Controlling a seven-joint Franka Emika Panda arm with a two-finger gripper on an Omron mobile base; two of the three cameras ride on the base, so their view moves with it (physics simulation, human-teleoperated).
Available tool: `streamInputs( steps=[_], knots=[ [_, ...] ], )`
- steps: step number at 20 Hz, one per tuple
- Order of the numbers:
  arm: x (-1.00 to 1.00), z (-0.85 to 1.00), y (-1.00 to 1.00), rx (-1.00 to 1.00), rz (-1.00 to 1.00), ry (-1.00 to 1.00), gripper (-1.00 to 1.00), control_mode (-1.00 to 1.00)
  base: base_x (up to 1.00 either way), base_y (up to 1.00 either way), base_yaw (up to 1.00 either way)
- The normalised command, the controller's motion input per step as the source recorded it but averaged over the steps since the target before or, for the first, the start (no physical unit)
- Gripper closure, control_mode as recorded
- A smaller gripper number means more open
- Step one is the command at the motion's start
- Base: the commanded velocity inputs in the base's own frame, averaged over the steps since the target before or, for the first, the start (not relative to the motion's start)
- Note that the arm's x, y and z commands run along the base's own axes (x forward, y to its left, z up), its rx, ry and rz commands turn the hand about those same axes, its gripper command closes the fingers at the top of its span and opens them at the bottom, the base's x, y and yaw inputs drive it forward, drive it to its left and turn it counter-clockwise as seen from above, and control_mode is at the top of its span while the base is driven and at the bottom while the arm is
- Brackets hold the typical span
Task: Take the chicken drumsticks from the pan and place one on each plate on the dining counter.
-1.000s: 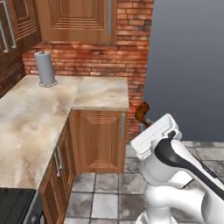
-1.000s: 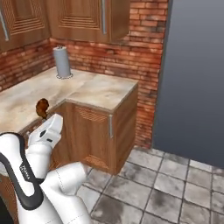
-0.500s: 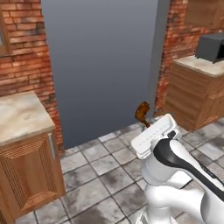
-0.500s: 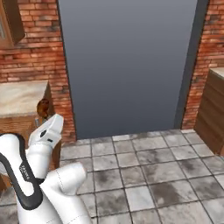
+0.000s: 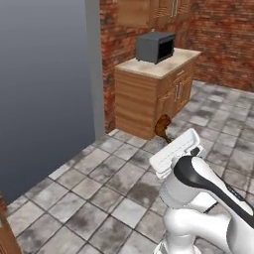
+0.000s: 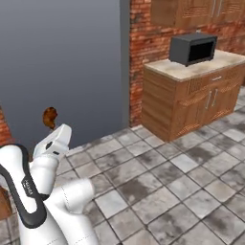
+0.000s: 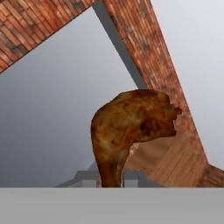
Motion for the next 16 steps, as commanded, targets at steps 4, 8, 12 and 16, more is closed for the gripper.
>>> streamInputs(
  steps=[4, 8, 12, 16],
  knots=[
    [0.00, 0.00, 0.00, 0.00, 0.00, 0.00, 1.00, 1.00, 0.16, -0.17, -0.58],
    [0.00, 0.00, 0.00, 0.00, 0.00, 0.00, 1.00, 1.00, 0.29, -0.27, -0.59],
    [0.00, 0.00, 0.00, 0.00, 0.00, 0.00, 1.00, 1.00, 0.32, -0.31, -0.55],
    [0.00, 0.00, 0.00, 0.00, 0.00, 0.00, 1.00, 1.00, 0.37, -0.25, -0.51]
  ],
)
